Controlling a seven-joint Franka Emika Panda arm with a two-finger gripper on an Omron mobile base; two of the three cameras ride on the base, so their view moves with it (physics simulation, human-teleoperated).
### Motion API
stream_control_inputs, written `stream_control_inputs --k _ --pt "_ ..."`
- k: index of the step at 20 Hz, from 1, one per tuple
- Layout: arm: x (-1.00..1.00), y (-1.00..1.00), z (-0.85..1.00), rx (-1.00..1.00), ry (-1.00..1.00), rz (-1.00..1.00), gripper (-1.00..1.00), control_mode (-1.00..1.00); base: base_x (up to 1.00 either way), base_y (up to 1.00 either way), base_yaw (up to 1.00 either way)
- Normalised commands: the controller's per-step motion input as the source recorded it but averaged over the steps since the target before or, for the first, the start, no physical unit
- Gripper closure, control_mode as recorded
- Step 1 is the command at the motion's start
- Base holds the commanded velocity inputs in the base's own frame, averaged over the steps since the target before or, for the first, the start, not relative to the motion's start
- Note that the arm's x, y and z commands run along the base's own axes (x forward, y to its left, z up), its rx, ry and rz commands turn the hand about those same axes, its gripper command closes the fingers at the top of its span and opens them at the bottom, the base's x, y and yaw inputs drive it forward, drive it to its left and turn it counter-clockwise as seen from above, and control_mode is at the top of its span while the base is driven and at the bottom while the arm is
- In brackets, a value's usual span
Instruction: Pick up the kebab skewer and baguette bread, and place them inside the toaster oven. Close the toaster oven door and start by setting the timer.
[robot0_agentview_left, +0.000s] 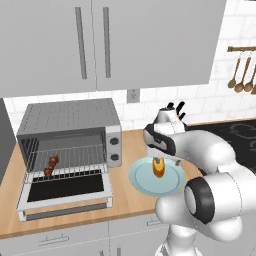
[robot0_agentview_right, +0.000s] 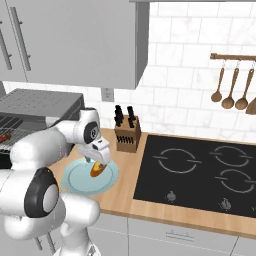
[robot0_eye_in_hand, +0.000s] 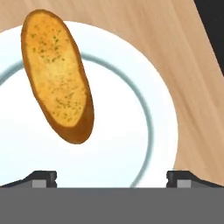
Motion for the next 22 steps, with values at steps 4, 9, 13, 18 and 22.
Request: stream_control_inputs --k 4,9,13,18,22 --pt "0.85 0.00 -0.30 0.00 0.00 0.08 -1.00 -1.00 0.00 0.00 0.00" --pt "0.38 0.14 -0.32 0.00 0.00 0.01 -1.00 -1.00 0.00 0.00 0.00" --pt "0.17 -0.03 -0.35 0.00 0.01 0.00 -1.00 -1.00 0.00 0.00 0.00" --pt "0.13 -0.04 -0.39 0.00 0.00 0.00 -1.00 -1.00 0.00 0.00 0.00" --pt "0.00 0.00 -0.23 0.00 0.00 0.00 -1.00 -1.00 0.00 0.00 0.00"
